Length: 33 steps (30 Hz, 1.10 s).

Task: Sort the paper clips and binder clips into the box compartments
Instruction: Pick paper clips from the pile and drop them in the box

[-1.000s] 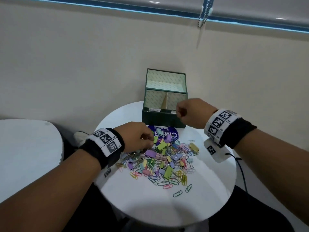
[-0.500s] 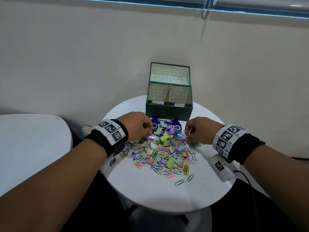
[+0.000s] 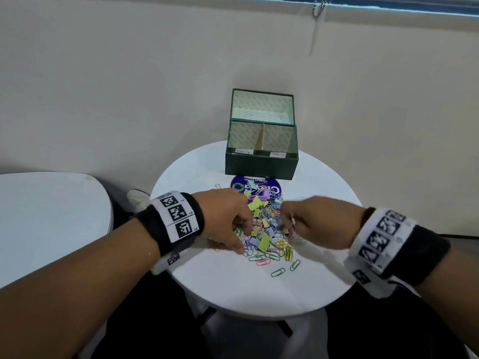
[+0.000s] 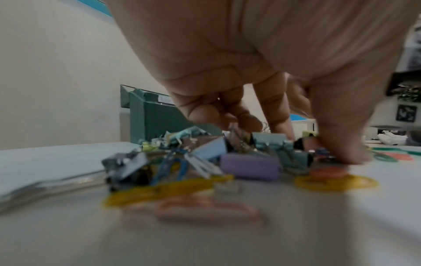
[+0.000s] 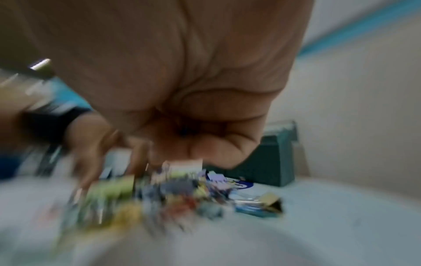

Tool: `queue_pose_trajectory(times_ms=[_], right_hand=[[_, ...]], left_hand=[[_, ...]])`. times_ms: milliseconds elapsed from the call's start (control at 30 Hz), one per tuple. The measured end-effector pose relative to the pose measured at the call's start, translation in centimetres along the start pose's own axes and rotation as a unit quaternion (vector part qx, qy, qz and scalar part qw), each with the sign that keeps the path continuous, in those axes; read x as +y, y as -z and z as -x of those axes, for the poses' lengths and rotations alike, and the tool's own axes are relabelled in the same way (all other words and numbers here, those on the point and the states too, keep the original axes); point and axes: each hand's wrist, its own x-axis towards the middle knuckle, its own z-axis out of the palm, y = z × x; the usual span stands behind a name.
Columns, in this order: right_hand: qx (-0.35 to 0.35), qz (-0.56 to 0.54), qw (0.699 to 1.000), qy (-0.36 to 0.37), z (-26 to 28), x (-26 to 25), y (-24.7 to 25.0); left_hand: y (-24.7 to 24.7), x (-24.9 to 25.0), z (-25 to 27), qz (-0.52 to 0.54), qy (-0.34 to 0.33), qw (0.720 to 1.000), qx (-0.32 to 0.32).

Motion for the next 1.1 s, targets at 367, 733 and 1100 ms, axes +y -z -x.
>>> queue_pose_trajectory(times_ms=[367,733,1100], right_hand=[[0.013,0.045,0.999,0.022,1.0,0.6,-4.0],[0.074,-0.738,0.666,-0.084,0.3,0.9,-0.6],[0.015,-0.551,0.826,-0.115,-0.1,0.8,-0.7]], left_hand=[[-0.2,0.2,-0.1,-0.003,-0.015,1.000,0.014],[0.2,-0.3,-0.2,0.092,-0.006,0.986,0.139],[0.0,-1.1,-0.6,0.070,0.025,0.986,0.148]])
